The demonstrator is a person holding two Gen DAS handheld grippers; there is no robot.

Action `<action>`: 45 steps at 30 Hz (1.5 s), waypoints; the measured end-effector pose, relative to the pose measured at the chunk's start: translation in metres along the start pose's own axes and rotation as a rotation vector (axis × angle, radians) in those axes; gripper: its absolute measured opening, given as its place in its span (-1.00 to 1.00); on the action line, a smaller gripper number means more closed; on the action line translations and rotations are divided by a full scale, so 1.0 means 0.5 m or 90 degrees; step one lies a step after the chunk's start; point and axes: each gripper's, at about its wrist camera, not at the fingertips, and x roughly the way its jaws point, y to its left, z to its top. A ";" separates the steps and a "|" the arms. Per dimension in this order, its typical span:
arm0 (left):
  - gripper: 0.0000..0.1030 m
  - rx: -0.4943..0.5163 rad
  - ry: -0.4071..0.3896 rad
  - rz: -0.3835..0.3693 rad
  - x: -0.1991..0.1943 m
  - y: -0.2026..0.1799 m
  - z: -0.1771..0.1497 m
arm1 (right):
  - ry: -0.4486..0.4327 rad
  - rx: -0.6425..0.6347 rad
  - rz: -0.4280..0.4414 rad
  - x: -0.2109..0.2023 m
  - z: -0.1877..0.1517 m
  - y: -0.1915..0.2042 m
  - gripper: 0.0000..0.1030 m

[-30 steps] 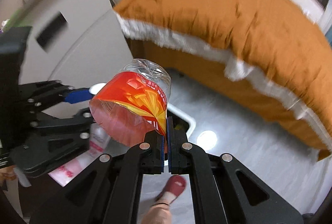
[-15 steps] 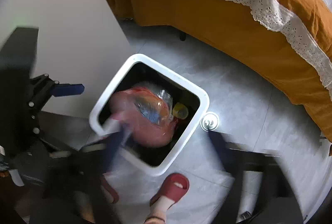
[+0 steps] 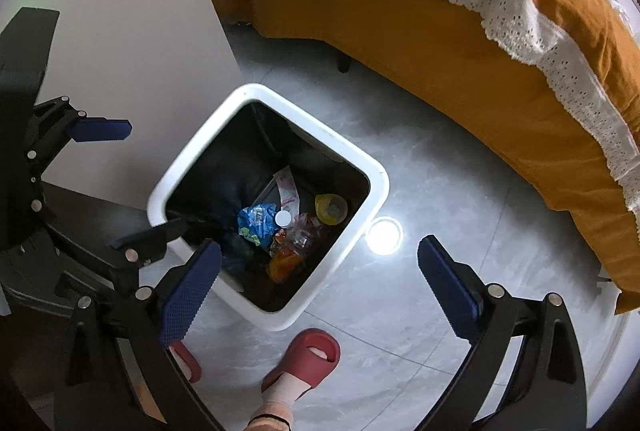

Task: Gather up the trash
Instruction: 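Open both tools to drop the tube and bottle into the bin, then move both tools back over the desk trash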

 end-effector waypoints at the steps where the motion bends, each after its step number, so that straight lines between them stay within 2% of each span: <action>1: 0.91 -0.002 -0.005 0.004 -0.015 0.002 0.005 | -0.004 -0.002 -0.001 -0.011 0.003 0.002 0.90; 9: 0.91 -0.023 -0.055 0.015 -0.174 0.011 0.040 | -0.055 0.001 -0.002 -0.157 0.039 0.007 0.91; 16: 0.91 -0.064 -0.129 0.027 -0.368 0.015 0.070 | -0.134 0.015 0.000 -0.355 0.071 0.005 0.91; 20: 0.91 -0.114 -0.176 0.032 -0.491 0.008 0.079 | -0.191 0.034 0.013 -0.486 0.084 0.005 0.91; 22: 0.90 -0.138 -0.205 0.061 -0.567 0.000 0.079 | -0.228 0.043 0.011 -0.548 0.091 0.009 0.91; 26: 0.90 -0.200 -0.263 0.106 -0.711 0.012 0.064 | -0.300 0.057 0.047 -0.669 0.112 0.025 0.91; 31: 0.90 -0.251 -0.332 0.158 -0.870 0.074 0.031 | -0.373 0.012 0.080 -0.775 0.164 0.096 0.91; 35: 0.90 -0.273 -0.370 0.227 -0.964 0.144 -0.007 | -0.417 -0.043 0.114 -0.833 0.214 0.191 0.91; 45: 0.90 -0.339 -0.403 0.342 -1.093 0.326 -0.133 | -0.454 -0.141 0.185 -0.912 0.304 0.416 0.91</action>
